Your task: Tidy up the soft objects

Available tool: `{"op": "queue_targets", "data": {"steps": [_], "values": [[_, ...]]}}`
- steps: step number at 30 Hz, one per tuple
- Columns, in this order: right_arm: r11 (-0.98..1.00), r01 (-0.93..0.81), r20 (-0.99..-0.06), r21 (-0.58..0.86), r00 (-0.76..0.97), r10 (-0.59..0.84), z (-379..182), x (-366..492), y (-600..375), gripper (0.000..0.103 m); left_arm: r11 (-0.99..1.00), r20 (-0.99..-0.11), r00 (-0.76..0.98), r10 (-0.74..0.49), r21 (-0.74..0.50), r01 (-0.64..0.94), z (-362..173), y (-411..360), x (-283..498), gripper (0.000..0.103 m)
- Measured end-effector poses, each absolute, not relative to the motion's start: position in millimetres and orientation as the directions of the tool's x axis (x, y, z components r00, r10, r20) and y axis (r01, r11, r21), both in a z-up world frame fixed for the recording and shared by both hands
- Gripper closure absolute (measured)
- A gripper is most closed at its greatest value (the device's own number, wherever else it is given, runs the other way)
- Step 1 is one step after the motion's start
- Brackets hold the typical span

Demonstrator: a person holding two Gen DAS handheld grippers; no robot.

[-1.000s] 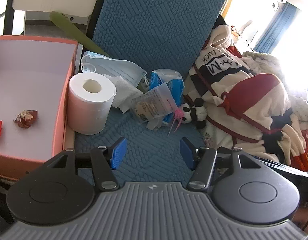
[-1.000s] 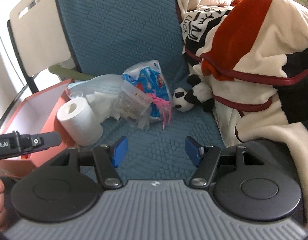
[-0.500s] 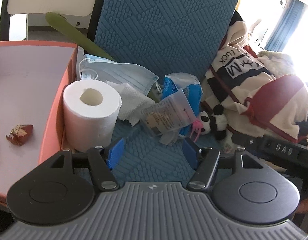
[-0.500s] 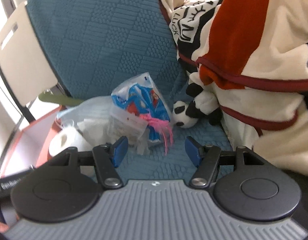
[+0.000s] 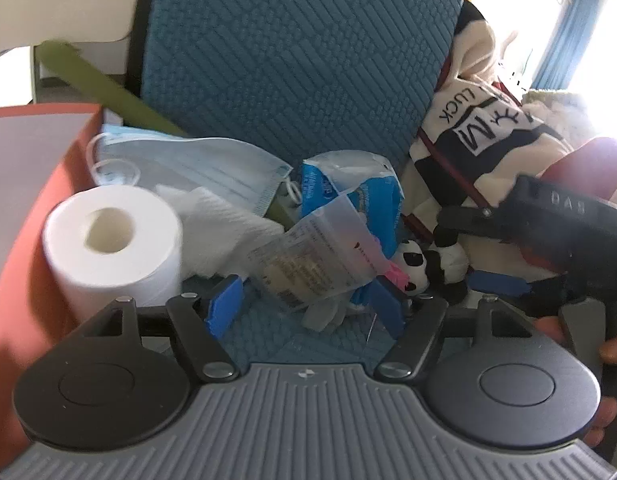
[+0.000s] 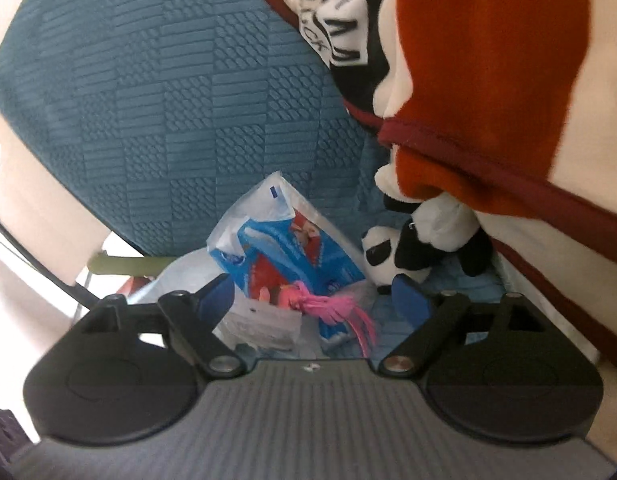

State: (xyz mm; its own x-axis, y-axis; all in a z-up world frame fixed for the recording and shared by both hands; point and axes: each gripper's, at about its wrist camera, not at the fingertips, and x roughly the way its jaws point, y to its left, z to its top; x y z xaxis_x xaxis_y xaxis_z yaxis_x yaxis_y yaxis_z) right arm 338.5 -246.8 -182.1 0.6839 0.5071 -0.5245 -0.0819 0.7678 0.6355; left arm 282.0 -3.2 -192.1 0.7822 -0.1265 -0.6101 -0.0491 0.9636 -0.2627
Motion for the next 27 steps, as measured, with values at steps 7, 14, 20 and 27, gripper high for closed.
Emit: {"op": "queue_targets", "data": {"steps": [7,14,20,27], "values": [[0.731,-0.056,-0.553,0.680,0.616,0.561,-197.6,364.8,-241.2,0.023,0.983,-0.621,0.780,-0.079,-0.178,-0.042,-211.2,-13.0,316.0,0.019],[0.698,-0.046,-0.562,0.715,0.556,0.613,-208.9,385.3,-236.5,0.023,0.998,-0.619,0.783,-0.056,-0.059,0.025,-224.9,-27.5,332.9,0.011],[0.727,-0.069,-0.613,0.683,0.486,0.623,-216.8,398.2,-215.2,0.023,0.995,-0.633,0.774,-0.025,0.060,0.082,-241.5,-41.5,342.7,0.010],[0.748,-0.056,-0.670,0.661,0.404,0.623,-231.7,414.9,-194.2,0.037,0.997,-0.657,0.754,-0.034,0.032,0.072,-255.5,-37.0,352.6,0.013]]}}
